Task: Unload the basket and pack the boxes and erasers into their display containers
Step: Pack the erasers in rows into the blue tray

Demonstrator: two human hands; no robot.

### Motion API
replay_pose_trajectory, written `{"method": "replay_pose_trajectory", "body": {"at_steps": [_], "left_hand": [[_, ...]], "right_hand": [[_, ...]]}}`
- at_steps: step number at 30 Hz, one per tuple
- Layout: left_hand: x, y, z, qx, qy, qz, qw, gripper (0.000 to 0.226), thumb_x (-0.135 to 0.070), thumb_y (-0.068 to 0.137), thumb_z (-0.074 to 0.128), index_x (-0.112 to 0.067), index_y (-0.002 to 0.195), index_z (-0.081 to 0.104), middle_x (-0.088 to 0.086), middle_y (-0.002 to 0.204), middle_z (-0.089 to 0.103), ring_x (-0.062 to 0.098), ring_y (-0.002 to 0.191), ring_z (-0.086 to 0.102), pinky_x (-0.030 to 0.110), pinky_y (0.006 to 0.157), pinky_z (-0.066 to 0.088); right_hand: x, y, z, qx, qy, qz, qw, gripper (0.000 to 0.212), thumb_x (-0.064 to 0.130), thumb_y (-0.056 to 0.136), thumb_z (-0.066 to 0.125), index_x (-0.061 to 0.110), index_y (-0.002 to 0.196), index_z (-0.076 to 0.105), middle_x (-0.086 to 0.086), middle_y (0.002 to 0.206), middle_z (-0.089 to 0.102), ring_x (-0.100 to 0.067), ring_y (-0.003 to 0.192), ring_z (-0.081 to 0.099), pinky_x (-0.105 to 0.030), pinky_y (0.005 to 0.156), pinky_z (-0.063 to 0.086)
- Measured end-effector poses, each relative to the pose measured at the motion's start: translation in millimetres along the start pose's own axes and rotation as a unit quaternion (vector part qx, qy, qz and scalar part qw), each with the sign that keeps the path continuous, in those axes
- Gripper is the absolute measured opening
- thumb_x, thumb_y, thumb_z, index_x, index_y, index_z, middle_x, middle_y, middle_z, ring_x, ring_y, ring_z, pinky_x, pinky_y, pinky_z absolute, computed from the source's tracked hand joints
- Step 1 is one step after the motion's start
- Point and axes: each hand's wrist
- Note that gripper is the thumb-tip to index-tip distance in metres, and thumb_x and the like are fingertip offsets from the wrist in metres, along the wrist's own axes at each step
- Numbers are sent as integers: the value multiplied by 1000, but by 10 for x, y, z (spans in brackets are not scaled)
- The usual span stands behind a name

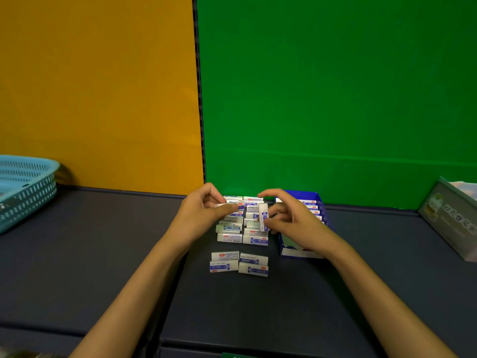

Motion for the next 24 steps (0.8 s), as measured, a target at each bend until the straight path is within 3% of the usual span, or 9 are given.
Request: {"method": "replay_pose_trajectory", "body": {"at_steps": [4,7,12,15,20,24], "left_hand": [[23,40,28,61,18,-22,998,13,-26,95,65,-25,107,64,6,102,67,16,94,66,30,78,58],[21,36,60,107,55,-6,993,18,-29,102,51,-32,116,63,-6,110,67,2,97,65,16,72,52],[18,65,141,88,81,14,993,17,-33,102,51,-41,102,66,-3,110,66,11,97,62,29,82,52],[-6,103,196,89,78,22,993,16,-33,101,53,-35,108,68,-5,109,66,13,97,62,32,87,51],[-59,180,372,108,104,34,988,24,-32,102,52,-25,118,68,-8,107,60,8,100,56,28,85,44],[-84,247,551,117,164,76,977,22,-33,102,51,-33,118,66,-13,103,57,2,101,45,20,79,36]], "right_hand": [[-6,33,-5,6,-5,-4,1000,40,9,93,66,41,117,61,-18,100,65,-37,91,64,-53,85,55],[6,53,-11,13,6,-5,1000,41,2,92,63,37,114,63,-21,99,63,-38,91,62,-46,83,56],[1,78,-74,6,30,-3,1000,38,-3,92,62,23,120,63,-21,99,67,-32,86,67,-35,79,55],[-4,53,-180,-17,10,4,1000,41,2,90,68,24,124,60,-5,95,69,-26,88,67,-35,85,54],[-41,-35,-487,-28,-73,13,997,21,4,87,72,19,101,72,7,88,72,-10,85,65,-30,84,55],[-126,-124,-705,-22,-212,21,977,17,12,88,73,22,101,75,6,93,71,-4,83,65,-22,77,54]]}}
Point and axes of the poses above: each hand's wrist, its own y-axis towards the middle knuckle, its own z-axis out of the palm, x = y × z
